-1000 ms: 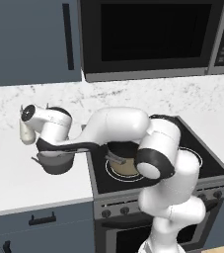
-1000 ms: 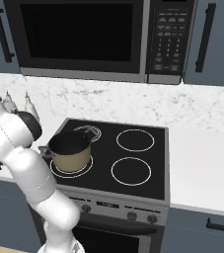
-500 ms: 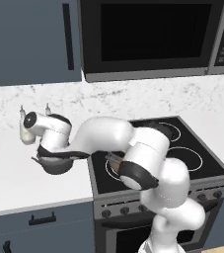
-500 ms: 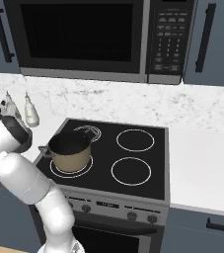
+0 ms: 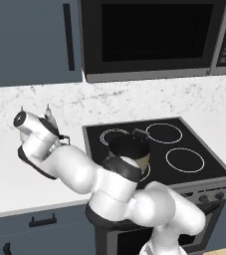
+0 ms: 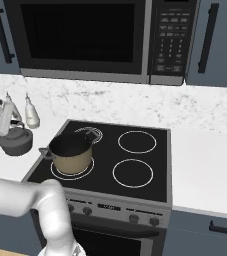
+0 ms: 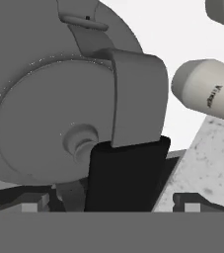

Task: Pick the kettle from the counter and place it on a stove burner. Then turn the burner on.

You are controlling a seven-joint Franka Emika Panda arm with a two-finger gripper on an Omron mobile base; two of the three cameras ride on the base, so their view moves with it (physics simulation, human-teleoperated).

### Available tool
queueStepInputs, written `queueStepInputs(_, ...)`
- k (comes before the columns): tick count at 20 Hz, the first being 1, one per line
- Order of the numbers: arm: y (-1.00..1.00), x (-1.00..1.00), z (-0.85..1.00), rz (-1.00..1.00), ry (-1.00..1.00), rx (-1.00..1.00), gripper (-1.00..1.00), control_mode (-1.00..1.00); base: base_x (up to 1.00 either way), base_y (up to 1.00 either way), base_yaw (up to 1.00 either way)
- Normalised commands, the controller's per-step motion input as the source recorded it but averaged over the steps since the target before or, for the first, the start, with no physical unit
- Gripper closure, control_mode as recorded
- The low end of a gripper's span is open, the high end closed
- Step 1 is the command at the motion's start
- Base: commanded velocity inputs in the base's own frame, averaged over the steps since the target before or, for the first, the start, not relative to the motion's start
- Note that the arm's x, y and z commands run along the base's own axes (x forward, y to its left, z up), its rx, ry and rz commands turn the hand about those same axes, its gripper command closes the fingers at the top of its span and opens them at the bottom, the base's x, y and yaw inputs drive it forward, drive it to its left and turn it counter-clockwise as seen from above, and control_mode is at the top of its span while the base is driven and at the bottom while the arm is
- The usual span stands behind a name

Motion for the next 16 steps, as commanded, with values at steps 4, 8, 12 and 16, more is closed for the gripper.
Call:
queueStepInputs(4, 0.0, 0.01, -0.01, 0.0, 0.01, -0.03, -1.0, -1.0, 0.0, 0.0, 0.0)
queueStepInputs(8, 0.0, 0.0, -0.21, 0.0, 0.05, -0.1, 1.0, -1.0, 0.0, 0.0, 0.0)
queueStepInputs(12, 0.0, 0.0, -0.02, 0.0, 0.02, 0.0, 1.0, -1.0, 0.0, 0.0, 0.0)
queueStepInputs(16, 0.0, -0.04, 0.0, 0.0, 0.0, 0.0, 1.0, -1.0, 0.0, 0.0, 0.0)
